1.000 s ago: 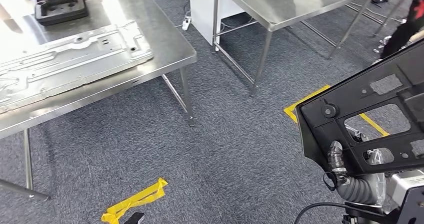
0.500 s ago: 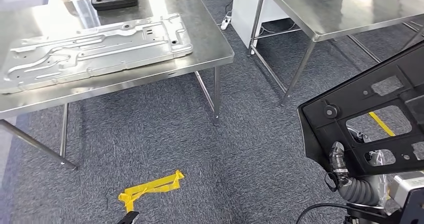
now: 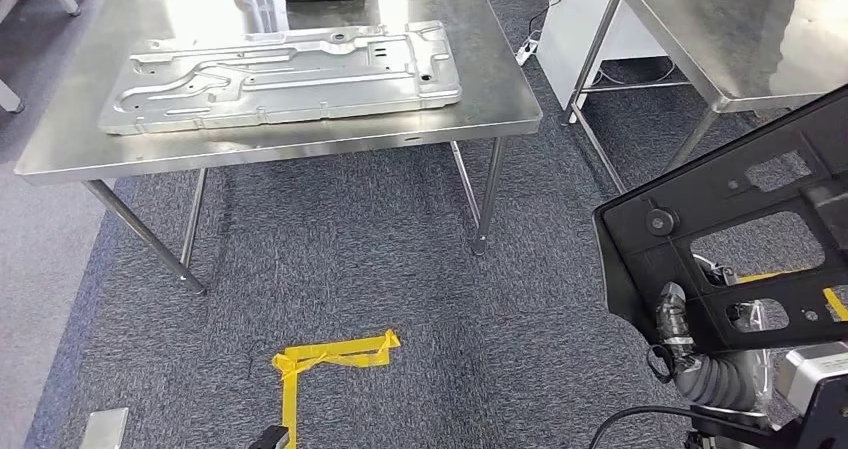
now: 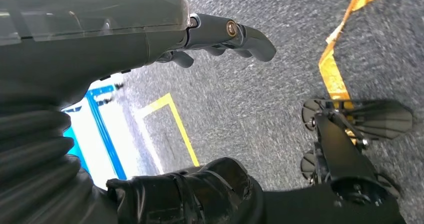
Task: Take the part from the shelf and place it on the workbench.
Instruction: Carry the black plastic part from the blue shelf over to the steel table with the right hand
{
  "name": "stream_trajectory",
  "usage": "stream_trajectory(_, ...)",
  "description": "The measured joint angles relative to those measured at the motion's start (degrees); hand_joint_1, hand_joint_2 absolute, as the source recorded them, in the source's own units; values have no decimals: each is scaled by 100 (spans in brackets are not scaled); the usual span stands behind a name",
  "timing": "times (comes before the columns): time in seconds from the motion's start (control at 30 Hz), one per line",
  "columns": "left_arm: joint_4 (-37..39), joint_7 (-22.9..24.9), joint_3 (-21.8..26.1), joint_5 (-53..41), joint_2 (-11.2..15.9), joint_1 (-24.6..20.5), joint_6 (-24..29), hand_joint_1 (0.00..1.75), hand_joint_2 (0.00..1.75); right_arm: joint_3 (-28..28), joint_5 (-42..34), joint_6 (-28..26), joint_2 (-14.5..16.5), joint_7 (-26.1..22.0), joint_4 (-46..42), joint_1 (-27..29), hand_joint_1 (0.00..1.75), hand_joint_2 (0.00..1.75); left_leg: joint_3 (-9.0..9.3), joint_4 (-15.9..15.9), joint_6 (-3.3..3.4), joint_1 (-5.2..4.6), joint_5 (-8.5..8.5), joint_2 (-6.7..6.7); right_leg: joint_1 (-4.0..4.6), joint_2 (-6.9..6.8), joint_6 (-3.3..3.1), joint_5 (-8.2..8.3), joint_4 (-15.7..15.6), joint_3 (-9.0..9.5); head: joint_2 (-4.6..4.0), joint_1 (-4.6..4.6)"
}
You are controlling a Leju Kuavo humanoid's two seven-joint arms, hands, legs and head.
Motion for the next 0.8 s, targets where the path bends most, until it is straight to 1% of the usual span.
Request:
stream_trajectory(0.03, 0, 1, 0, 0, -1, 11, 1, 0, 175, 0, 0, 0, -1, 1, -1, -4, 175, 175, -11, -1, 35, 6, 13, -61, -9, 2, 29, -26, 17, 4, 0, 6)
stream_trajectory(0.07, 0, 2, 0, 0, -6, 17, 1, 0, 175, -1, 1, -1, -1, 1, -2, -6, 175, 175, -20, -4, 71, 16, 32, -123, -22, 93, 59, -101, 97, -21, 0, 9)
stream_trajectory(0.1, 0, 1, 1, 0, -20, 17, 2, 0, 175, -3, 1, -1, -3, 1, -3, -7, 175, 175, -29, -9, 104, 29, 53, -183, -34, 241, 86, -241, 300, -101, 0, 13)
stream_trajectory(0.13, 0, 0, 1, 0, -39, 11, 3, 0, 175, -7, 2, -1, -7, 1, -5, -6, 175, 175, -42, -10, 130, 35, 69, -246, -45, 422, 108, -435, 632, -244, 0, 18)
stream_trajectory(0.17, 0, 1, 2, 0, -62, 2, 4, 0, 175, -9, 2, -2, -10, 1, -5, 0, 175, 175, -59, -10, 149, 32, 83, -313, -51, 562, 118, -642, 1056, -440, 0, 21)
stream_trajectory(0.2, 0, 2, 2, 0, -80, -5, 5, 0, 175, -11, 2, -2, -14, 2, -4, 4, 175, 175, -73, -10, 164, 25, 94, -385, -52, 627, 122, -801, 1463, -635, 0, 21)
stream_trajectory(0.23, 0, 3, 2, 0, -93, -5, 6, 0, 175, -12, 1, -2, -15, 3, -1, 8, 175, 175, -82, -9, 172, 15, 103, -462, -51, 653, 115, -862, 1724, -769, 0, 21)
stream_trajectory(0.27, 0, 3, 2, 0, -102, -2, 7, 0, 175, -12, 1, -2, -15, 4, 1, 10, 175, 175, -86, -9, 175, 4, 111, -539, -50, 668, 94, -809, 1767, -805, 0, 20)
stream_trajectory(0.3, 0, 3, 2, 0, -107, 3, 7, 0, 175, -13, 0, -2, -15, 4, 2, 11, 175, 175, -87, -9, 174, -6, 121, -618, -45, 694, 57, -649, 1570, -726, 0, 20)
stream_trajectory(0.33, 0, 3, 2, 0, -111, 4, 7, 0, 175, -14, 0, -2, -16, 4, 2, 10, 175, 175, -86, -9, 169, -15, 131, -698, -37, 759, 2, -429, 1197, -562, 0, 21)
stream_trajectory(0.37, 0, 3, 2, 0, -112, 3, 7, 0, 175, -15, 0, -2, -18, 4, 1, 7, 175, 175, -90, -9, 159, -16, 143, -769, -27, 897, -68, -235, 769, -369, 0, 20)
stream_trajectory(0.4, 0, 3, 1, 0, -115, -4, 6, 0, 175, -15, 1, -2, -21, 4, -1, 4, 175, 175, -103, -7, 142, -17, 156, -842, -17, 1016, -124, -99, 403, -207, 0, 19)
stream_trajectory(0.43, 0, 3, 1, 0, -119, -9, 6, 0, 175, -16, 1, -2, -27, 4, -4, 0, 175, 175, -127, -7, 116, -8, 172, -903, -4, 1101, -160, -32, 172, -107, 0, 20)
stream_trajectory(0.47, 0, 3, 0, 0, -122, -8, 6, 0, 175, -17, 1, -2, -33, 4, -7, -4, 175, 175, -154, -11, 81, 8, 191, -965, 11, 1131, -179, -25, 69, -68, 0, 21)
stream_trajectory(0.5, 0, 3, 0, 0, -126, -2, 7, 0, 175, -17, 1, -2, -37, 4, -9, -6, 175, 175, -177, -22, 41, 21, 211, -1028, 22, 1072, -180, -17, 36, -61, 0, 24)
stream_trajectory(0.53, 0, 3, 0, 0, -127, 10, 8, 0, 175, -17, 0, -2, -38, 4, -13, -10, 175, 175, -193, -24, 6, 33, 221, -1061, 13, 999, -180, 11, -8, -48, 0, 25)
stream_trajectory(0.57, 0, 3, 0, 0, -127, 20, 8, 0, 175, -15, 0, -2, -37, 5, -14, -11, 175, 175, -218, 10, -24, 25, 190, -1004, 2, 929, -188, 43, -69, -25, 0, 20)
stream_trajectory(0.6, 0, 6, 0, 0, -124, 25, 9, 0, 175, -12, -1, -2, -36, 5, -17, -11, 175, 175, -283, 138, -47, 11, 93, -875, -14, 852, -199, 78, -131, -2, 0, 8)
stream_trajectory(0.63, 0, 10, 0, 0, -115, 21, 8, 0, 175, -10, -2, -2, -35, 7, -20, -10, 175, 175, -404, 398, -64, 0, -76, -696, -28, 769, -207, 105, -181, 16, 0, -4)
stream_trajectory(0.67, 0, 16, 0, -1, -99, 15, 5, 0, 175, -9, -3, -3, -35, 8, -20, -6, 175, 175, -569, 755, -84, -6, -284, -511, -21, 689, -217, 113, -196, 20, 0, -15)
stream_trajectory(0.7, 0, 25, 0, -1, -77, 9, 2, 0, 175, -8, -4, -3, -35, 10, -20, -4, 175, 175, -740, 1139, -105, 3, -473, -400, -18, 603, -222, 116, -195, 15, 0, -22)
stream_trajectory(0.73, 0, 31, -1, -1, -55, 6, -2, 0, 175, -4, -4, -3, -34, 12, -17, 0, 175, 175, -859, 1433, -127, 15, -587, -337, -19, 519, -221, 114, -190, 10, 0, -23)
stream_trajectory(0.77, 0, 36, -1, -1, -37, 10, -7, 0, 175, -1, -4, -3, -34, 15, -15, 2, 175, 175, -880, 1536, -149, 29, -591, -303, -23, 439, -216, 110, -182, 7, 0, -24)
stream_trajectory(0.8, 0, 38, -1, 0, -26, 15, -10, 0, 175, 2, -5, -2, -33, 17, -13, 3, 175, 175, -781, 1408, -170, 45, -491, -274, -29, 374, -204, 101, -169, 5, 0, -25)
